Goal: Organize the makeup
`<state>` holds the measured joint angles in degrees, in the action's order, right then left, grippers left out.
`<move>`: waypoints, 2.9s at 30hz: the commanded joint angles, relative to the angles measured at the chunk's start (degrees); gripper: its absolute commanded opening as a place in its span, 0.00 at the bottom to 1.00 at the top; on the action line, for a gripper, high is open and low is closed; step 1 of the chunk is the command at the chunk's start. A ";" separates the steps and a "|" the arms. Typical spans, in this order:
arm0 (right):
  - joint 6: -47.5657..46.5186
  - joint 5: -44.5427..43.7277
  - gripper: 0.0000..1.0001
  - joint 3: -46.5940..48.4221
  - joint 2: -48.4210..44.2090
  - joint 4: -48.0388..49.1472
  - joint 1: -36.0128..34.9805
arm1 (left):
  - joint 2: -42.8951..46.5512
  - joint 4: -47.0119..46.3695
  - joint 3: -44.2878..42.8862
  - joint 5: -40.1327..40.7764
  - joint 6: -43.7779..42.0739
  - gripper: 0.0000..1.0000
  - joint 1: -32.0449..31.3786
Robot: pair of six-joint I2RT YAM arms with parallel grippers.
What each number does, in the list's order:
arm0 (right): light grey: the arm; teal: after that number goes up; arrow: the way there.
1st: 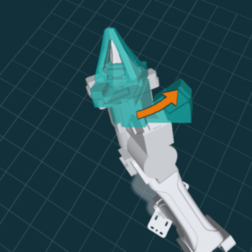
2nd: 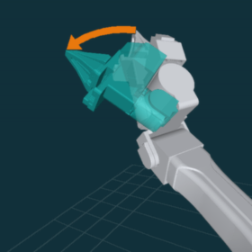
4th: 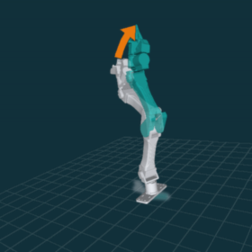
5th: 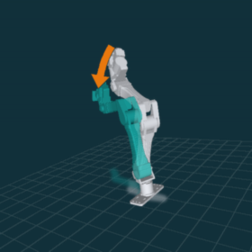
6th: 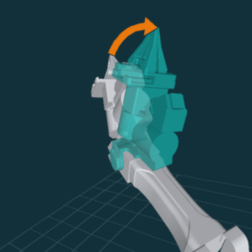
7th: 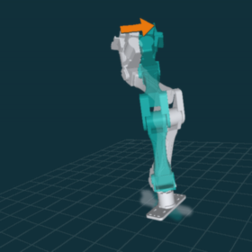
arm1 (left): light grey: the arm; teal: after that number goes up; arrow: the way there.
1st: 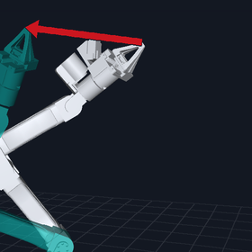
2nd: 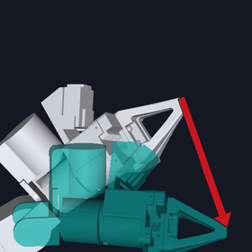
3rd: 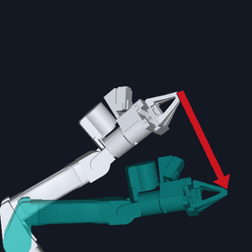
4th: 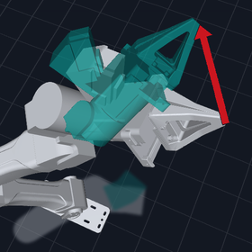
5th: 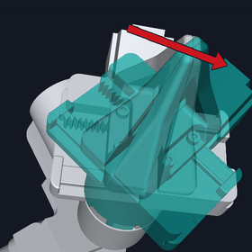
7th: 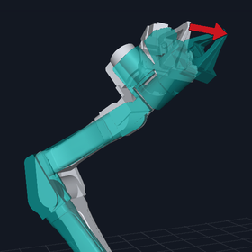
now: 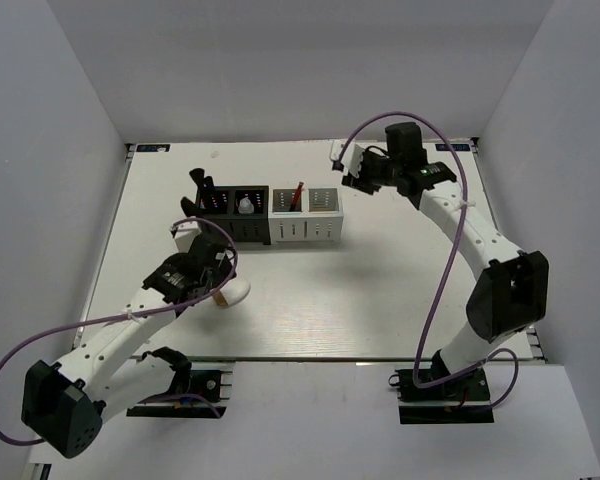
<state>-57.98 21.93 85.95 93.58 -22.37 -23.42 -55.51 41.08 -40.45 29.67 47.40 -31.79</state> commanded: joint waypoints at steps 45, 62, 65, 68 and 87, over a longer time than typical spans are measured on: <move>12.97 17.79 0.71 -24.25 -15.62 2.86 12.17 | -16.75 -2.41 -5.35 -19.57 -21.40 0.95 1.64; 11.22 18.14 0.72 -23.55 -14.57 1.98 12.87 | -11.20 -10.31 3.00 -11.04 -9.68 0.96 1.64; 11.04 17.97 0.72 -23.64 -14.48 1.98 12.87 | -12.43 -11.28 3.27 -11.04 -9.43 0.96 2.17; 10.69 17.79 0.72 -23.81 -14.57 1.63 12.96 | -12.61 -13.39 4.40 -10.51 -8.82 0.97 2.17; 10.08 17.79 0.72 -23.46 -14.13 0.48 13.22 | -16.39 -16.73 6.69 -15.25 -9.69 0.98 2.18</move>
<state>-47.16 38.37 61.98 79.13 -21.26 -10.50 -73.63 25.15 -34.96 16.14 37.76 -29.36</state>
